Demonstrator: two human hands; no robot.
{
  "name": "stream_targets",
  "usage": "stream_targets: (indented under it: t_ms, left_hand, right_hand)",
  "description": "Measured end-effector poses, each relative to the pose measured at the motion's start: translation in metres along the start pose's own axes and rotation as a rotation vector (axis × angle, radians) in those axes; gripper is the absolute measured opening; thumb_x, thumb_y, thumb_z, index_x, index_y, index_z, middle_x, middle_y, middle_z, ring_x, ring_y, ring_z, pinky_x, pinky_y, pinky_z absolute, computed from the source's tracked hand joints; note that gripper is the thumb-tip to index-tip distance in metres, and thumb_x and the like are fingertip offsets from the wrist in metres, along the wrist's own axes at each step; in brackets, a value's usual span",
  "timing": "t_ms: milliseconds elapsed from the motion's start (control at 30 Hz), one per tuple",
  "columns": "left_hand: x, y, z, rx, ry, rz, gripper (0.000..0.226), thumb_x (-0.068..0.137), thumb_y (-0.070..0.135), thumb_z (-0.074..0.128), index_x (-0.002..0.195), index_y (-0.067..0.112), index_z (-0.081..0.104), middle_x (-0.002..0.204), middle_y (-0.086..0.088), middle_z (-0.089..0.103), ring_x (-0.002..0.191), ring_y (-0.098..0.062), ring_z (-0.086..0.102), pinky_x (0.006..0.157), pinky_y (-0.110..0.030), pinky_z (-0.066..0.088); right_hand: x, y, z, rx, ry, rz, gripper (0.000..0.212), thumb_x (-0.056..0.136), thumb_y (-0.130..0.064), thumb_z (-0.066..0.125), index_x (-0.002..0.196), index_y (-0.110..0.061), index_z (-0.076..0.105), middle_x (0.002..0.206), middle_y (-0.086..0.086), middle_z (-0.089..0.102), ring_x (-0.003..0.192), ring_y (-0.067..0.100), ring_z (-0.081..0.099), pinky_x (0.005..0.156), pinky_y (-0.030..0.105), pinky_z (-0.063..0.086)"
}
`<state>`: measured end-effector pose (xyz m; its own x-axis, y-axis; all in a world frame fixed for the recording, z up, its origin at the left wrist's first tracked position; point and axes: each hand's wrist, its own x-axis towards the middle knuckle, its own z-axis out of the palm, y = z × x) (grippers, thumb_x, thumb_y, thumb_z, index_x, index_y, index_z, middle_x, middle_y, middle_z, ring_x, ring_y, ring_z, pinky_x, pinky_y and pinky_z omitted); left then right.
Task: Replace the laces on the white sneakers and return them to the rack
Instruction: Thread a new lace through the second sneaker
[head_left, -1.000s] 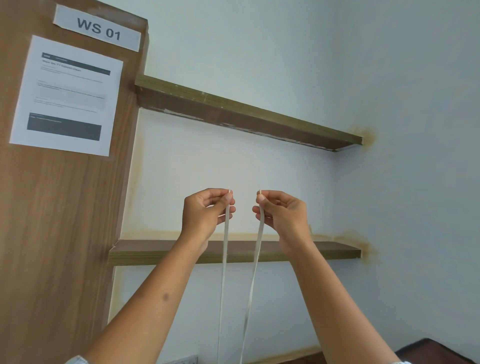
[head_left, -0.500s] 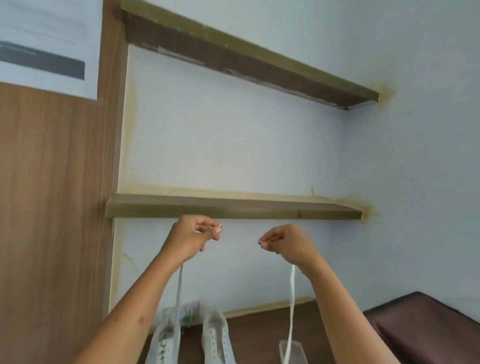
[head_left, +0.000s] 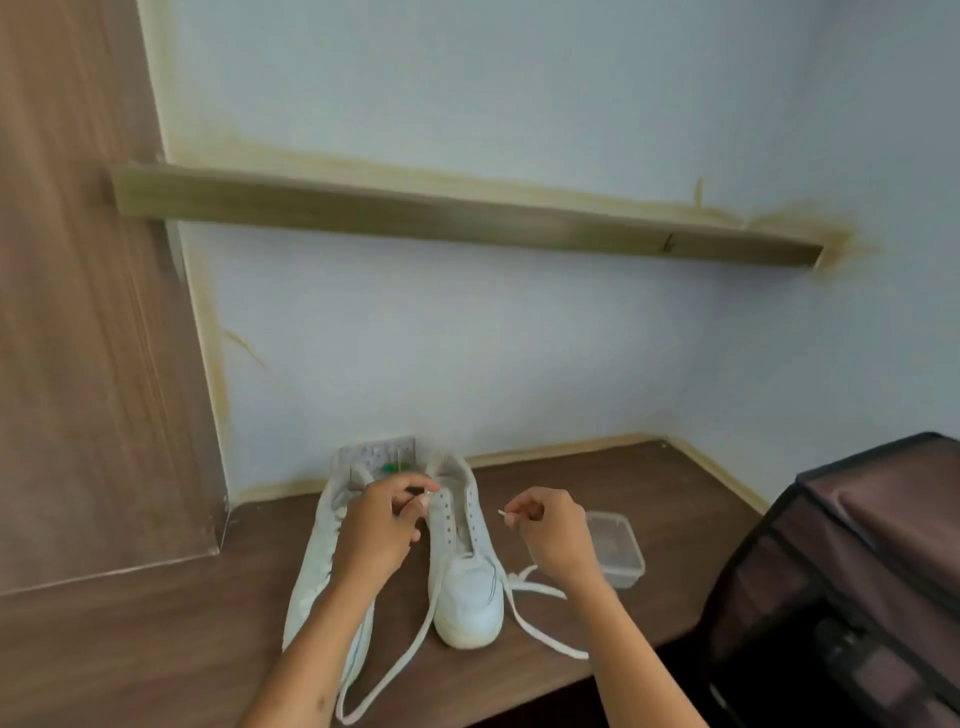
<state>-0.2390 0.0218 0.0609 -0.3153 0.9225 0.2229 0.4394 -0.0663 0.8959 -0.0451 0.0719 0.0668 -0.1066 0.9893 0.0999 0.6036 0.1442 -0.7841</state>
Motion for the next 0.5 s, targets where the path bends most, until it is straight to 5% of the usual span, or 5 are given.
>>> stream_targets:
  t_ms: [300,500]
  left_hand:
    - [0.001,-0.088,0.053,-0.013,0.063,-0.114,0.032,0.094,0.009,0.058,0.085,0.039,0.064,0.091,0.011,0.066,0.070,-0.004,0.066,0.073,-0.031,0.058]
    - [-0.007,-0.112,0.075,0.018,0.110,-0.061,0.016,0.093,0.020,0.062,0.106,0.025,0.070,0.099,0.013,0.064,0.090,0.009,0.058,0.072,-0.003,0.041]
  right_hand:
    - [0.017,0.034,0.074,-0.015,-0.027,0.027,0.005,0.092,-0.017,0.066,0.091,-0.019,0.070,0.086,-0.006,0.068,0.081,0.005,0.062,0.069,0.017,0.049]
    - [0.023,0.034,0.101,-0.240,0.054,-0.002,0.011,0.092,-0.018,0.063,0.089,-0.026,0.070,0.098,-0.008,0.063,0.093,0.014,0.061,0.088,0.038,0.050]
